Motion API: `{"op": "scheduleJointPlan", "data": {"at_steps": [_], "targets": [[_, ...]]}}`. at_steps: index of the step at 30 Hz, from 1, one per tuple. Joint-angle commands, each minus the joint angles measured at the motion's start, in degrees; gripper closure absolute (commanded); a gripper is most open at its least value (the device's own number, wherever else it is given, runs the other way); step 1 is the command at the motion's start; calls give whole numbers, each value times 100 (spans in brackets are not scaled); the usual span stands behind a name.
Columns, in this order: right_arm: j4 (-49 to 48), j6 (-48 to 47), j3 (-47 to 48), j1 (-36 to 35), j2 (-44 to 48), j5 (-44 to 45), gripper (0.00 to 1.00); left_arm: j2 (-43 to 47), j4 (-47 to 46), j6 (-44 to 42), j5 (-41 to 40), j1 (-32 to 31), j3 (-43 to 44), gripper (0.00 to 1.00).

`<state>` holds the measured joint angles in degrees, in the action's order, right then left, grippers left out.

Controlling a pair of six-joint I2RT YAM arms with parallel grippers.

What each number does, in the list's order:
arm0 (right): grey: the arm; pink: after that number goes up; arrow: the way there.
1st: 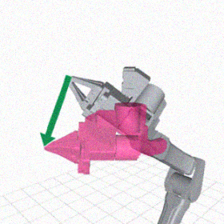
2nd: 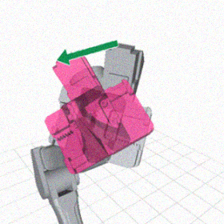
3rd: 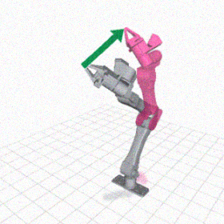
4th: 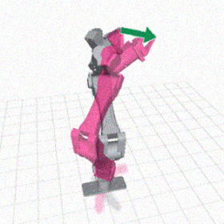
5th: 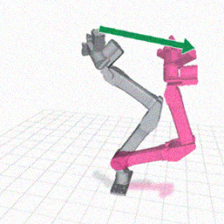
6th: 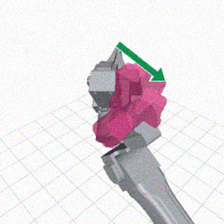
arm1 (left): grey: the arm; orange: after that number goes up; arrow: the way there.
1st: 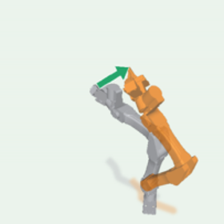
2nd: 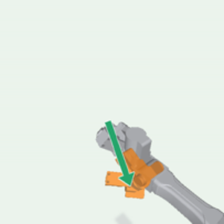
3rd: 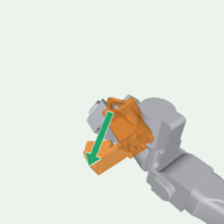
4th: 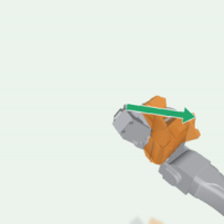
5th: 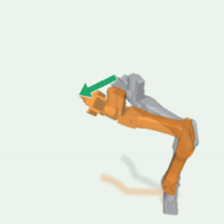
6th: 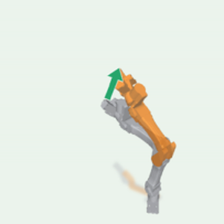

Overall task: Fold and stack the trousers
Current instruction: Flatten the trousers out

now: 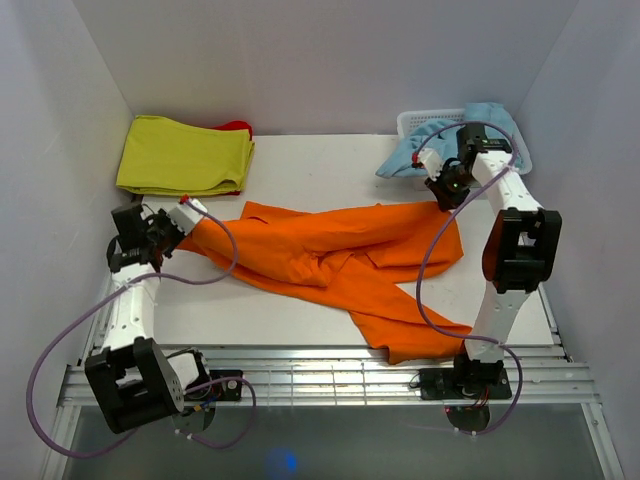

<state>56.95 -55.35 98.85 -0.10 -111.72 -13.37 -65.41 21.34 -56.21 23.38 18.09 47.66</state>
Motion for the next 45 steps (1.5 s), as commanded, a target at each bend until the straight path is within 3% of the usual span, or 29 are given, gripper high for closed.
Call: {"op": "scheduleJointPlan", "data": {"at_steps": [1, 2, 3, 4, 6, 7, 9, 11, 13, 16, 18, 26, 32, 33, 35, 36, 37, 38, 39, 45], "targets": [[-526, 129, 433, -359, -340, 728, 92, 607, -1079, -1409, -816, 90, -1036, 100], [-657, 365, 503, -446, -428, 800, 92, 704, -923, -1628, -869, 90, -1135, 100], [-554, 489, 626, -473, -516, 800, 79, 687, -730, -1717, -948, 90, -1188, 100], [-371, 595, 810, -500, -656, 687, 73, 644, -328, -1753, -975, 90, -1163, 100], [338, 728, 1337, -483, -641, 432, 49, 417, -201, -1413, -1054, 90, -1058, 100], [709, 127, 939, -308, 143, -47, 23, -55, 156, -1002, -1211, 90, -587, 100], [870, -314, 656, -254, 763, -210, 20, -444, 316, -709, -1221, 98, -260, 100], [1437, -826, -205, -289, 1543, -193, 20, -1023, 510, -236, -1178, 90, 101, 100], [1810, -1108, -803, -385, 1924, -114, 22, -1411, 651, 91, -1107, 90, 644, 100], [1802, -1564, -2655, -631, 3038, 202, 26, -2106, 1011, 618, -1020, 90, 1270, 100], [1776, -1795, -3642, -745, 3147, 107, 27, -2457, 1117, 820, -1019, 90, 1447, 100], [1776, -1505, -4628, -851, 2348, -640, 29, -2819, 1232, 927, -1125, 90, 1720, 100], [969, -1452, -5305, -939, 2383, -2, 28, -2907, 1241, 1033, -1063, 90, 1747, 100], [854, -1452, -5393, -948, 2392, 122, 30, -2925, 1232, 1067, -1072, 90, 1747, 100], [469, -1461, -5656, -939, 2444, 517, 46, -2978, 1223, 1111, -1107, 90, 1764, 100], [336, -1443, -5675, -931, 2462, 641, 57, -2987, 1223, 1129, -1098, 98, 1773, 100], [213, -1426, -5666, -904, 2532, 755, 79, -3004, 1232, 1155, -1081, 107, 1825, 100], [116, -1373, -5414, -869, 2559, 835, 88, -3013, 1241, 1173, -1055, 133, 1878, 100], [10, -1329, -5185, -756, 2594, 949, 92, -3048, 1345, 1182, -993, 142, 2018, 100], [62, -1319, -2473, -281, 2568, 1458, 92, -3267, 2187, 989, -826, 213, 2817, 100]]}}
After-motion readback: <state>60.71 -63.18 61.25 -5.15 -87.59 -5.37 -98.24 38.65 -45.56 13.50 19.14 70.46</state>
